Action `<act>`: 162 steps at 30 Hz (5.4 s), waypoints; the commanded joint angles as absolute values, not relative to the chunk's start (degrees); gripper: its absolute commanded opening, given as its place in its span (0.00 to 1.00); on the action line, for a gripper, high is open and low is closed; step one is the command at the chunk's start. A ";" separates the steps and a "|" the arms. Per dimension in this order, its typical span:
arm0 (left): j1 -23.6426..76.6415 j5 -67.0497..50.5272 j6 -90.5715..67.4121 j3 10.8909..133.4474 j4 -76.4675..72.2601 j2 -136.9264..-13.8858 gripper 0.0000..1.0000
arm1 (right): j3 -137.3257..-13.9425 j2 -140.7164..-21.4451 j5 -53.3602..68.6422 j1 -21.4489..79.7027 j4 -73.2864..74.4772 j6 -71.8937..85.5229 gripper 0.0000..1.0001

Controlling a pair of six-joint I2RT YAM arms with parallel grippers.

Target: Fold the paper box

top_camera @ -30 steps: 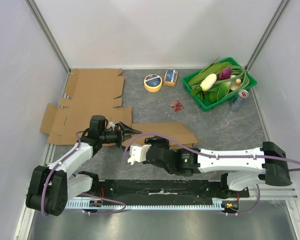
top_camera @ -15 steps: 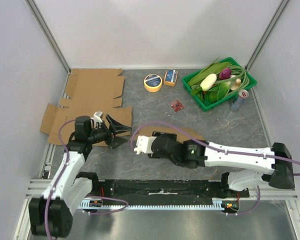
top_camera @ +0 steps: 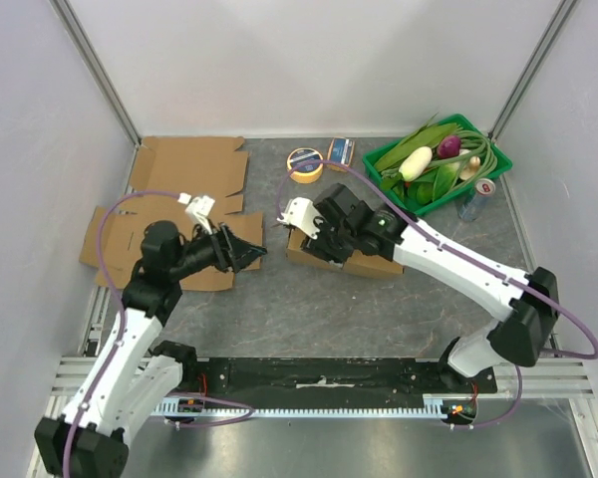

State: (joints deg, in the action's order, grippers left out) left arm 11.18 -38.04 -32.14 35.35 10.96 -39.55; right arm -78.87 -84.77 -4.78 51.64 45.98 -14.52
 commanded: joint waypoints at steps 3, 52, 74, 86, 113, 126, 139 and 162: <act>17.05 -40.07 -12.68 42.26 0.45 -48.31 0.70 | -83.40 -91.31 9.93 49.31 52.74 -12.74 0.40; 24.79 -28.21 -7.83 58.71 13.27 -69.17 0.41 | -84.46 -94.04 8.35 45.97 45.97 -12.57 0.50; 24.79 -26.89 -7.38 65.38 22.41 -75.06 0.02 | -83.58 -94.04 3.96 45.97 44.03 -12.13 0.58; 24.52 -38.22 -23.53 75.77 29.01 -81.74 0.02 | -84.29 -95.27 2.90 45.97 43.95 -12.39 0.59; 23.29 -29.62 -17.68 75.59 35.07 -80.07 0.03 | -84.29 -95.63 6.06 45.97 43.86 -12.92 0.57; 30.05 -15.92 -12.93 70.75 31.90 -77.26 0.27 | -85.43 -96.50 7.03 45.97 43.59 -12.57 0.55; 33.13 -7.12 -5.90 68.73 33.31 -77.26 0.02 | -85.17 -96.77 6.42 45.97 43.15 -12.57 0.54; 33.84 -9.14 -13.36 65.13 29.71 -79.10 0.02 | -82.79 -95.19 8.17 45.70 37.97 -7.22 0.59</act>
State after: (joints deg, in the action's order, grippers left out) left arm 33.12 -9.17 -10.46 67.83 28.97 -77.01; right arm -85.10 -93.71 1.39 45.39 44.40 -14.63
